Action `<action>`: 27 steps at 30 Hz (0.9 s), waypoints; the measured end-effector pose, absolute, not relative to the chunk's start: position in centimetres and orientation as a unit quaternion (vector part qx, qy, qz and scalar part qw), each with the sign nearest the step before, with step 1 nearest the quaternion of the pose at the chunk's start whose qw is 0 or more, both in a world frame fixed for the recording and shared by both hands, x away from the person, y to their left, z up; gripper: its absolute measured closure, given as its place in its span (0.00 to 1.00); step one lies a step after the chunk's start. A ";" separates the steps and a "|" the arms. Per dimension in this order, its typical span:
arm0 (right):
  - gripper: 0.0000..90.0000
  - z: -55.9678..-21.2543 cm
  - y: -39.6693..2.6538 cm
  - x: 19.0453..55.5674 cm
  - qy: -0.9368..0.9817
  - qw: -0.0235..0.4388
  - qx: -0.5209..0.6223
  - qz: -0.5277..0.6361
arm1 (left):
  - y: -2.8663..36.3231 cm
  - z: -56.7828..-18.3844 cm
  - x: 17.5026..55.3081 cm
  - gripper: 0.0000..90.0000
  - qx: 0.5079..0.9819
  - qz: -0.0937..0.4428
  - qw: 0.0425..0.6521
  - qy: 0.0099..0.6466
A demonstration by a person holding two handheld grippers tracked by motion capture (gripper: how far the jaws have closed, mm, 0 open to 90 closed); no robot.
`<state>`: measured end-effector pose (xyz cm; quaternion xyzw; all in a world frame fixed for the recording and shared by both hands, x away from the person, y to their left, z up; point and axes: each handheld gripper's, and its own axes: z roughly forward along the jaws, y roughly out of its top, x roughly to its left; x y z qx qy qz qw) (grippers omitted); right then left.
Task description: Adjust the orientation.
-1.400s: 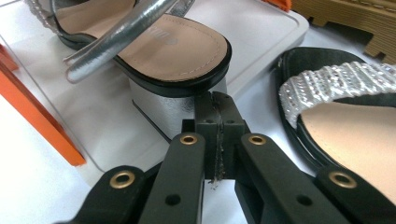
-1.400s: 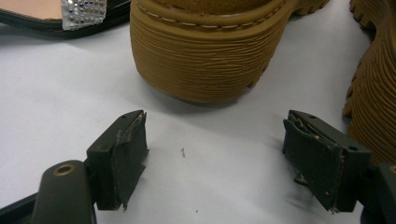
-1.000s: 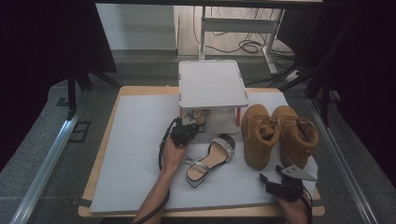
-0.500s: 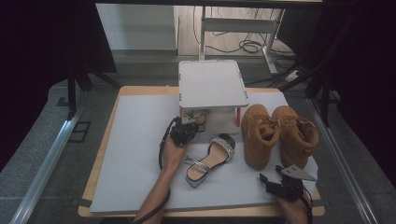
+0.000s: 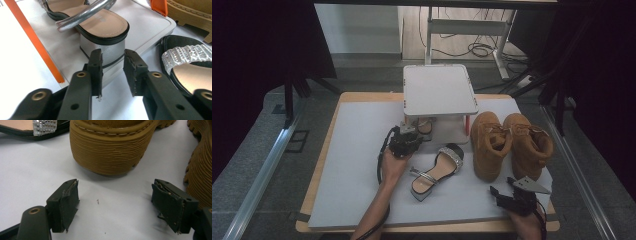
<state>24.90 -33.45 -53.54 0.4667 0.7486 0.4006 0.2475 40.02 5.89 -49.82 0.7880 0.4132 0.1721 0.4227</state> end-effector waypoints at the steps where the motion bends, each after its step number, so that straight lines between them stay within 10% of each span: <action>1: 0.24 -53.5 -33.5 24.9 0.749 0.248 0.467 0.401 | 5.9 -49.8 40.0 0.72 0.788 0.172 0.423 0.413; 27: 0.24 -53.5 -33.5 24.9 0.749 0.247 0.467 0.401 | 3.7 -50.8 42.2 0.35 0.774 0.183 0.410 0.446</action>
